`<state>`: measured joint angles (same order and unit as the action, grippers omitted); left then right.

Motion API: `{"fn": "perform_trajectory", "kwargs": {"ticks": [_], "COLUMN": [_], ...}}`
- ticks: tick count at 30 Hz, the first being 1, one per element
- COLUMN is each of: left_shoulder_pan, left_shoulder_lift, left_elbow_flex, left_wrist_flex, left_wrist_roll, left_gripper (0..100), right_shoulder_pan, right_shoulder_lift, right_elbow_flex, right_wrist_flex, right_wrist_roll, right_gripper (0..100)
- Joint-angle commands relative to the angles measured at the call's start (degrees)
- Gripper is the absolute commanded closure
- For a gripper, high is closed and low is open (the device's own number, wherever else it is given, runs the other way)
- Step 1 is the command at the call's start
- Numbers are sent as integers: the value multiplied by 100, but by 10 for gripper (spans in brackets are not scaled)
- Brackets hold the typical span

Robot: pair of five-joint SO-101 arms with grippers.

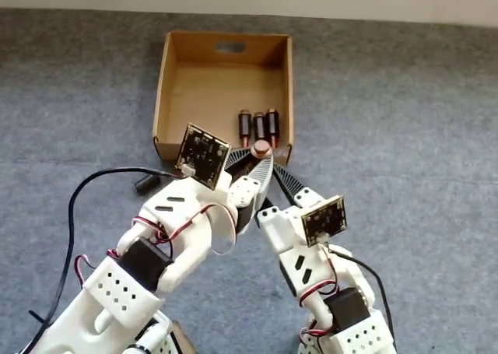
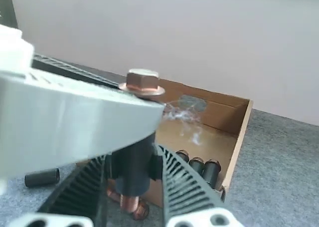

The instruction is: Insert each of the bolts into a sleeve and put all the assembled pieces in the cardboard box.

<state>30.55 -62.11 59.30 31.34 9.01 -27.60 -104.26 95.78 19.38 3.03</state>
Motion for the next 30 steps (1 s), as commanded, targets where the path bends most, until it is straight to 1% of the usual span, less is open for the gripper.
{"fn": "perform_trajectory", "kwargs": {"ticks": [1, 3, 4, 7, 11, 17, 20, 25, 30], "left_shoulder_pan": [13, 13, 13, 13, 13, 48, 66, 75, 233], "left_shoulder_lift": [-110, -110, -110, -136, -145, -145, -154, -154, -154], "left_elbow_flex": [-268, -251, -251, -251, -286, -277, -338, -558, -593], "left_wrist_flex": [132, 141, 141, 193, 501, 545, 747, 1064, 1108], "left_wrist_roll": [-369, -369, -369, -378, -396, -413, -686, -703, -730], "left_gripper": [903, 867, 864, 864, 864, 859, 859, 859, 859], "right_shoulder_pan": [110, 110, 110, 110, 110, 110, 110, 110, 110], "right_shoulder_lift": [-66, -66, -66, -66, -66, -66, -66, -66, -66], "right_elbow_flex": [92, 92, 92, 92, 92, 92, 92, 92, 92], "right_wrist_flex": [-145, -145, -145, -145, -145, -145, -145, -145, -145], "right_wrist_roll": [-26, -26, -26, -26, -26, -26, -26, -26, -26], "right_gripper": [992, 992, 992, 992, 992, 992, 992, 992, 992]}}
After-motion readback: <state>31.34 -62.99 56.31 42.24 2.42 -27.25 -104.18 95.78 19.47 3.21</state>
